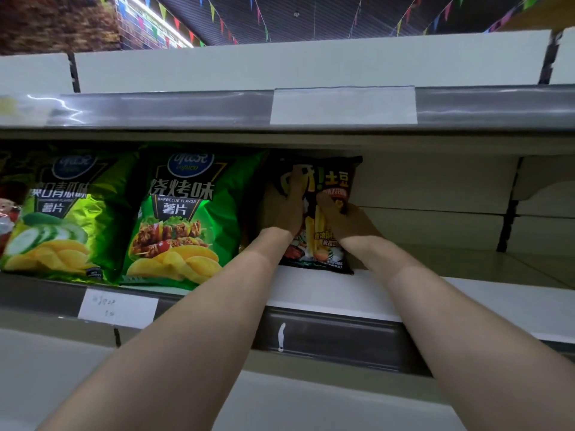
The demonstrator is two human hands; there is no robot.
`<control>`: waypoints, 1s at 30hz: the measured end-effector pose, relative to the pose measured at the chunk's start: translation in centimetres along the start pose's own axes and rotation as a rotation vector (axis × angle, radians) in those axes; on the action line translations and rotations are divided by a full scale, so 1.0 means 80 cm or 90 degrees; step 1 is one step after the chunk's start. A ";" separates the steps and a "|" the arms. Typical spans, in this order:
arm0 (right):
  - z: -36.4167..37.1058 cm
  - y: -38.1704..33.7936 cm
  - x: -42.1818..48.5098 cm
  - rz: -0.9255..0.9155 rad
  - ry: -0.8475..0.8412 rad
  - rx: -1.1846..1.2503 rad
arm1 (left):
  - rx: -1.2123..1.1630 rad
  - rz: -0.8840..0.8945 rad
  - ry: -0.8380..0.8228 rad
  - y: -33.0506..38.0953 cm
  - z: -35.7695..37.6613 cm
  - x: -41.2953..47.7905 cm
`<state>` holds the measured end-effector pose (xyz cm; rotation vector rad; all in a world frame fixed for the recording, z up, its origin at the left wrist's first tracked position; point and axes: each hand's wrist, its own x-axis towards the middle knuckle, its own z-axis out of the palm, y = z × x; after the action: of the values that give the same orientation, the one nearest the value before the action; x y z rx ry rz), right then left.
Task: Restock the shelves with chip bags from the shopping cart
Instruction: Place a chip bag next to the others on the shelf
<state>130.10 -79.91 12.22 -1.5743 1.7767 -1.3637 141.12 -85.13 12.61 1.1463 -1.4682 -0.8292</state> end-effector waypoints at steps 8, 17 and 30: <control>0.000 -0.003 -0.013 0.023 0.052 -0.036 | 0.042 0.098 0.131 0.003 0.000 -0.012; 0.003 -0.020 -0.033 -0.290 0.247 -0.410 | 0.225 0.306 0.198 0.012 -0.014 -0.035; 0.013 -0.035 -0.070 -0.137 0.149 -0.414 | 0.346 0.359 0.112 0.010 -0.020 -0.048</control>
<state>133.99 -74.89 12.47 -2.0444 2.4222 -1.1538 142.48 -81.13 12.52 1.0641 -1.7938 0.0683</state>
